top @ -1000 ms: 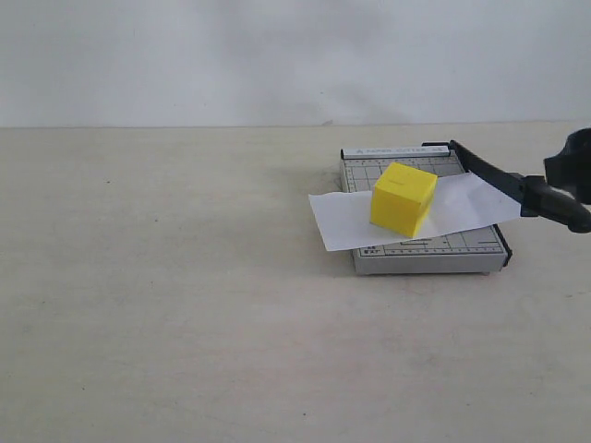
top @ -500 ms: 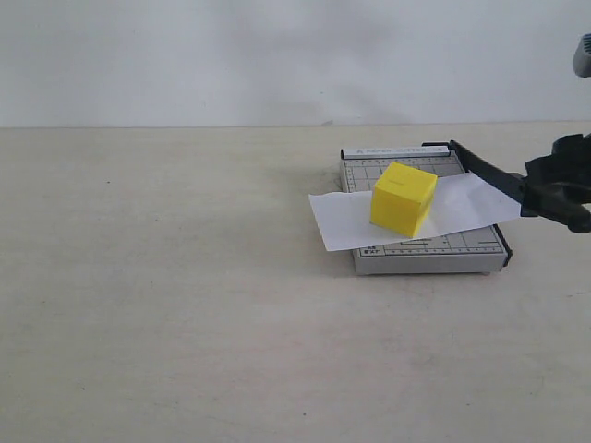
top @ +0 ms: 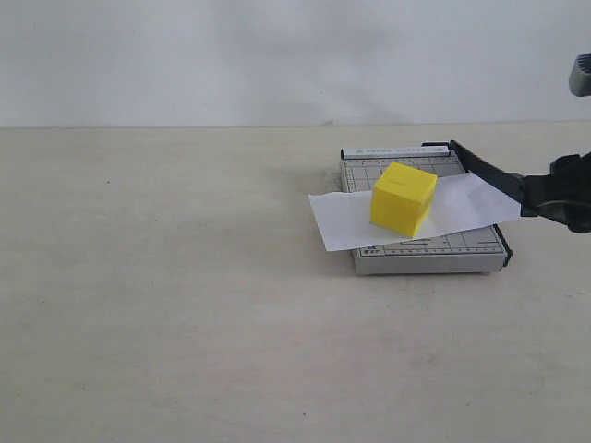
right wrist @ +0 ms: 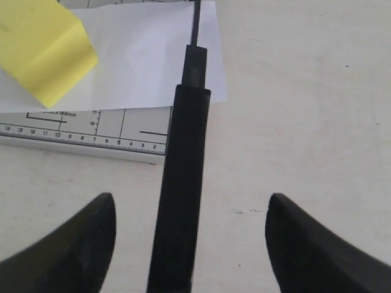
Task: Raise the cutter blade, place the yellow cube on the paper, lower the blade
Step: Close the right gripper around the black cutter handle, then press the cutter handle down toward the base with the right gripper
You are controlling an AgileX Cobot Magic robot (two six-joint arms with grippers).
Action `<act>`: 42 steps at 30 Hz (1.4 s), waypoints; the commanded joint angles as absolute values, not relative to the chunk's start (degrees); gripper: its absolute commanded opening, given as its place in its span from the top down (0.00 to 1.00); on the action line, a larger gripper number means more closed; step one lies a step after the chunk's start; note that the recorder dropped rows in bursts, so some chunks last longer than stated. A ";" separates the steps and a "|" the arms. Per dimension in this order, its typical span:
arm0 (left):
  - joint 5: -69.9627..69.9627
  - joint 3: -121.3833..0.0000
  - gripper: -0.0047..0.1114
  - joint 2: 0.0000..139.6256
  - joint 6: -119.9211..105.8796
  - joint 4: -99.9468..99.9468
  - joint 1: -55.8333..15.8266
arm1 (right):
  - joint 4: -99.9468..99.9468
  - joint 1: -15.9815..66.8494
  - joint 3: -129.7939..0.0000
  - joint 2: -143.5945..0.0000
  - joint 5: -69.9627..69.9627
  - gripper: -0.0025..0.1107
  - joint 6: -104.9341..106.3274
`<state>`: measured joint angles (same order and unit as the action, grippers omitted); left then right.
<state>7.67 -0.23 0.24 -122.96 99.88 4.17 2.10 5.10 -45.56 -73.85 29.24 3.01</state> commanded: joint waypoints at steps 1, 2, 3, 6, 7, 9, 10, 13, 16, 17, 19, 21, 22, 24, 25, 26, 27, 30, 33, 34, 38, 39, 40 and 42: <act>7.50 0.00 0.91 0.00 -123.16 99.95 4.38 | -1.40 5.14 -46.00 -73.92 28.23 0.39 6.17; 7.50 0.00 0.91 0.00 -123.16 99.95 4.38 | -2.00 5.14 -46.00 -73.92 27.79 0.39 6.29; 7.50 0.00 0.91 0.00 -123.16 99.95 4.38 | -2.48 5.14 -46.00 -73.92 27.52 0.39 6.29; 7.50 0.00 0.91 0.00 -123.16 99.95 4.38 | -2.57 5.14 -46.00 -74.60 27.45 0.39 6.29; 7.50 0.00 0.91 0.00 -123.16 99.95 4.38 | -2.57 5.14 -46.00 -75.30 27.57 0.39 6.29; 7.50 0.00 0.91 0.00 -123.16 99.95 4.38 | -2.46 5.14 -46.00 -76.53 27.69 0.39 6.29; 7.50 0.00 0.91 0.00 -123.16 99.95 4.38 | -2.46 5.14 -46.00 -77.09 27.69 0.39 6.29; 7.50 0.00 0.91 0.00 -123.16 99.95 4.38 | -2.46 5.14 -46.00 -78.47 27.48 0.39 6.29; 7.50 0.00 0.91 0.00 -123.16 99.95 4.38 | -2.46 5.14 -46.00 -78.69 27.21 0.39 6.29; 7.50 0.00 0.91 0.00 -123.16 99.95 4.38 | -2.46 5.14 -46.00 -78.69 27.20 0.39 6.29; 7.50 0.00 0.91 0.00 -123.16 99.95 4.38 | -2.46 5.14 -46.00 -78.69 27.20 0.40 6.29; 7.50 0.00 0.91 0.00 -123.16 99.95 4.38 | -2.46 5.14 -46.00 -78.69 27.32 0.46 6.17; 7.50 0.00 0.91 0.00 -123.16 99.95 4.38 | -2.46 5.14 -46.00 -78.69 27.40 0.50 6.17; 7.50 0.00 0.91 0.00 -123.16 99.95 4.38 | -2.46 5.14 -46.00 -78.69 27.54 0.60 6.17; 7.50 0.00 0.91 0.00 -123.16 99.95 4.38 | -2.46 5.14 -46.00 -78.69 27.71 0.65 6.17; 7.50 0.00 0.91 0.00 -123.16 99.95 4.38 | -2.46 5.14 -46.00 -78.69 27.86 0.68 6.17; 7.50 0.00 0.91 0.00 -123.16 99.95 4.38 | -2.46 5.14 -46.00 -78.69 27.86 0.72 6.17; 7.50 0.00 0.91 0.00 -123.16 99.95 4.38 | -2.46 5.14 -46.00 -78.69 27.86 0.80 6.17; 7.50 0.00 0.91 0.00 -123.16 99.95 4.38 | -2.46 5.14 -46.00 -78.69 27.86 0.88 6.17; 7.50 0.00 0.91 0.00 -123.16 99.95 4.38 | -2.46 5.14 -46.00 -78.69 27.86 0.91 6.17; 7.50 0.00 0.91 0.00 -123.16 99.95 4.38 | -2.67 5.14 -44.60 -78.69 26.72 0.98 6.08; 7.50 0.00 0.91 0.00 -123.16 99.95 4.38 | -2.79 5.14 -44.00 -78.69 26.09 0.98 6.08; 7.50 0.00 0.91 0.00 -123.16 99.95 4.38 | -2.79 5.14 -43.39 -78.69 25.40 0.98 6.08; 7.50 0.00 0.91 0.00 -123.16 99.95 4.38 | -2.88 5.14 -42.41 -78.69 24.50 0.98 5.95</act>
